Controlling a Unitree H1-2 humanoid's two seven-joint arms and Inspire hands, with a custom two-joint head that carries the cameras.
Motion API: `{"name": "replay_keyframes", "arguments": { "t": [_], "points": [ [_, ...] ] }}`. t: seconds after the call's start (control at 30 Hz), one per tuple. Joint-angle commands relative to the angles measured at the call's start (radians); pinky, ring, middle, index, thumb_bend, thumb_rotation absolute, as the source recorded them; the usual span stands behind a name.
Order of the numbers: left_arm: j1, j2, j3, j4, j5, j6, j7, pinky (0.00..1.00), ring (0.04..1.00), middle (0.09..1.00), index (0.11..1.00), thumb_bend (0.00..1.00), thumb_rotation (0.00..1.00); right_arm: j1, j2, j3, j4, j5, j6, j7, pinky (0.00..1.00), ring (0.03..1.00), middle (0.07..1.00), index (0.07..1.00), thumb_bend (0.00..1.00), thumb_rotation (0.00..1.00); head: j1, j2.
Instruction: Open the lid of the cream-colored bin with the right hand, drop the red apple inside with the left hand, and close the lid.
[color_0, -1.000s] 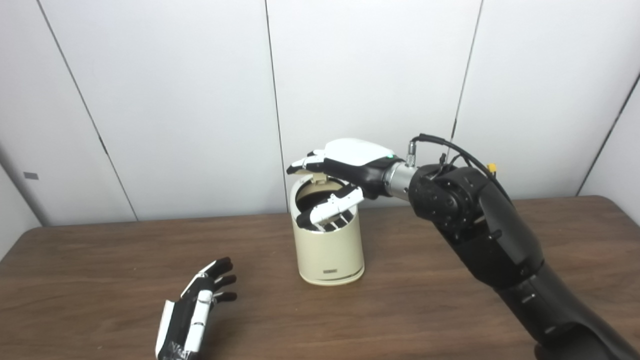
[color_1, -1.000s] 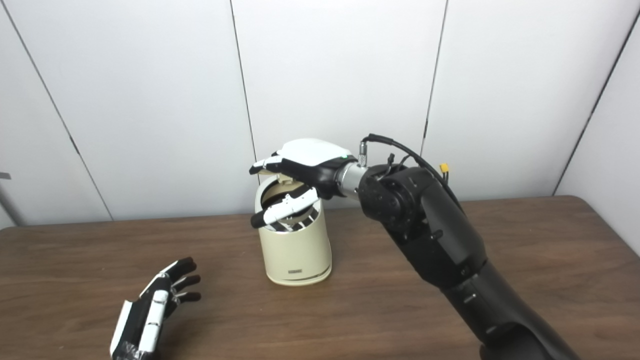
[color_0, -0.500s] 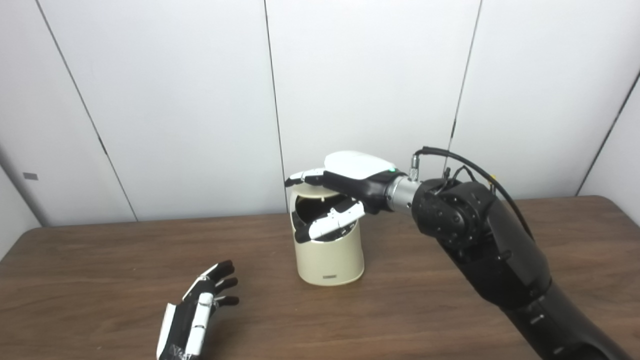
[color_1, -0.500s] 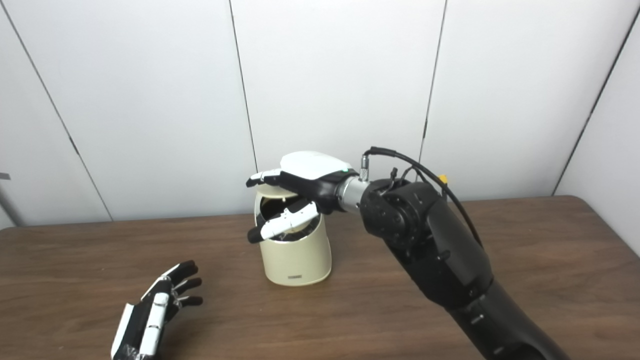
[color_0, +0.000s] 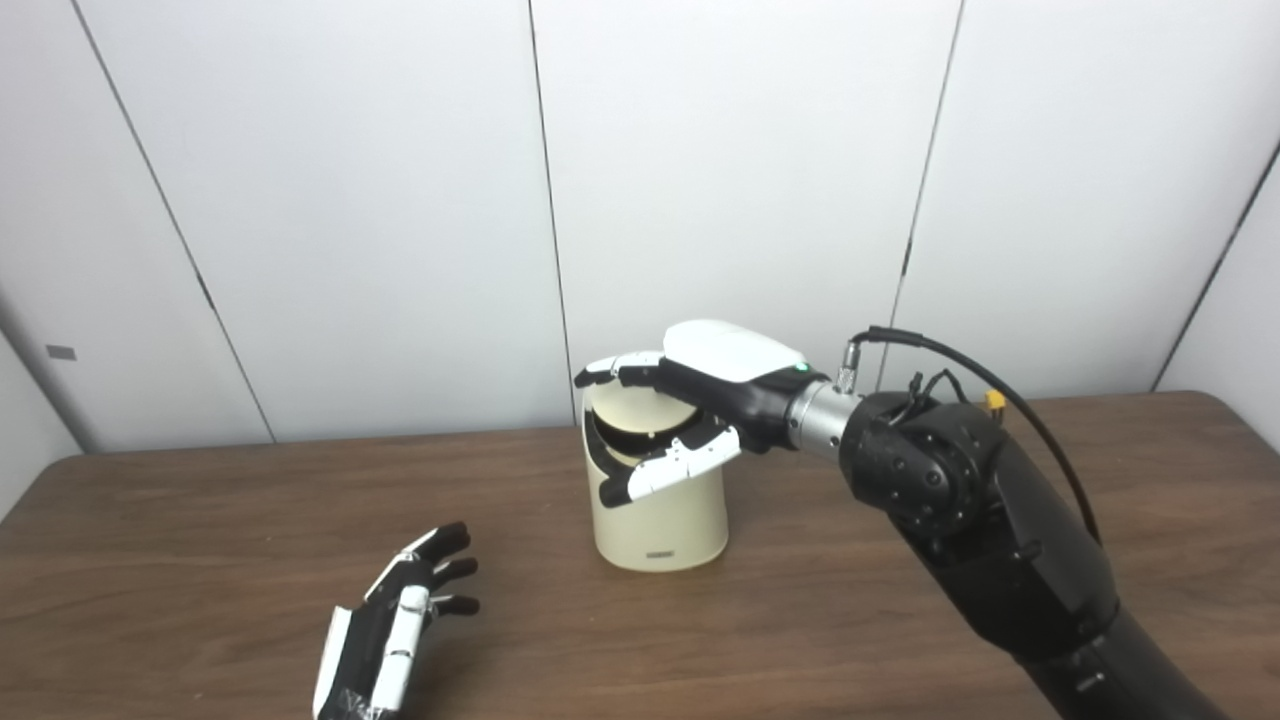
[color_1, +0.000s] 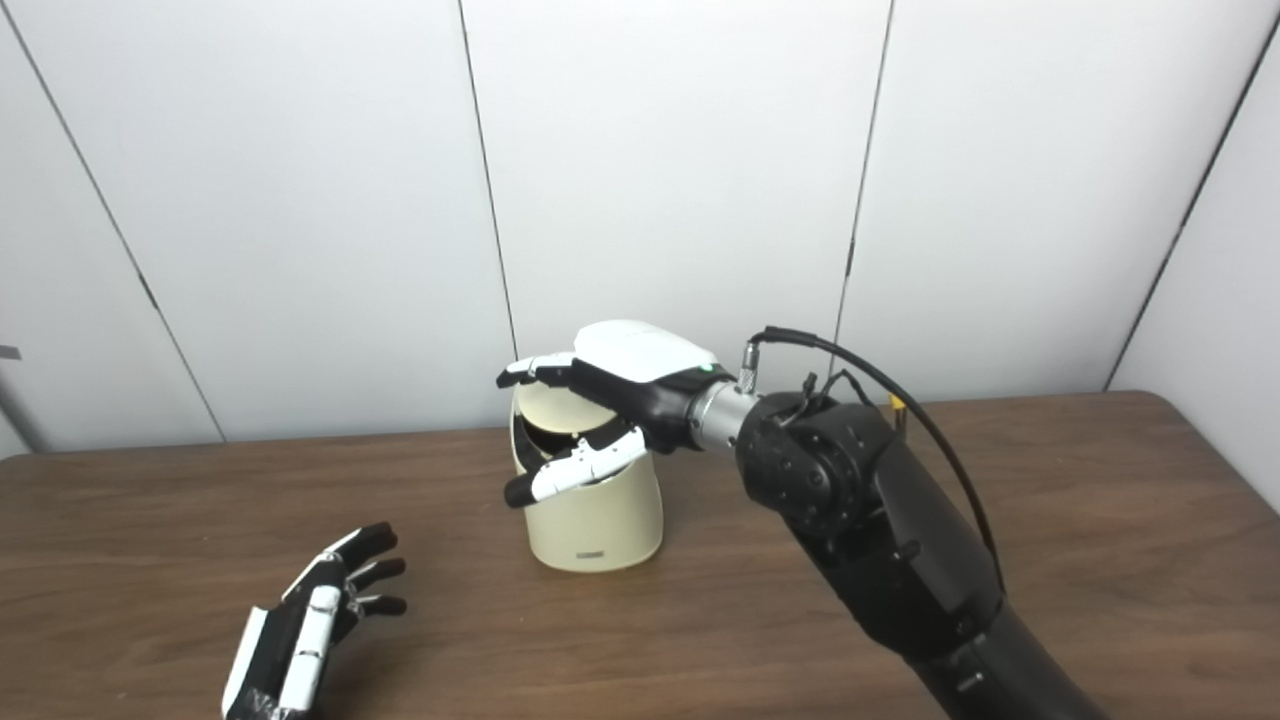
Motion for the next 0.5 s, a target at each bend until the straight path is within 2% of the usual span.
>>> {"name": "replay_keyframes", "arguments": {
  "t": [0.0,0.07,0.27,0.47],
  "points": [
    [0.028,0.0,-0.001,-0.005,-0.005,-0.004,-0.006,0.61,0.767,0.825,0.809,0.47,0.88,-0.016,-0.004,-0.019,-0.041,0.009,-0.006,-0.025,0.76,0.857,0.889,0.885,0.69,0.82,0.001,0.005],
    [0.03,0.0,-0.002,-0.01,-0.004,-0.005,-0.007,0.61,0.765,0.822,0.808,0.47,0.89,-0.003,-0.008,-0.02,-0.047,0.009,-0.001,-0.023,0.76,0.86,0.891,0.885,0.69,0.83,0.002,0.007],
    [0.039,-0.004,-0.005,-0.029,0.009,-0.002,-0.001,0.6,0.755,0.814,0.798,0.47,0.88,0.033,-0.009,-0.029,-0.051,0.012,0.006,-0.03,0.75,0.855,0.888,0.874,0.67,0.71,0.009,0.021],
    [0.044,-0.003,-0.011,-0.049,0.024,0.012,0.001,0.6,0.749,0.814,0.796,0.5,0.89,0.06,-0.011,-0.03,-0.05,0.01,-0.003,-0.044,0.72,0.823,0.871,0.863,0.71,0.72,0.012,0.03]
  ]
}}
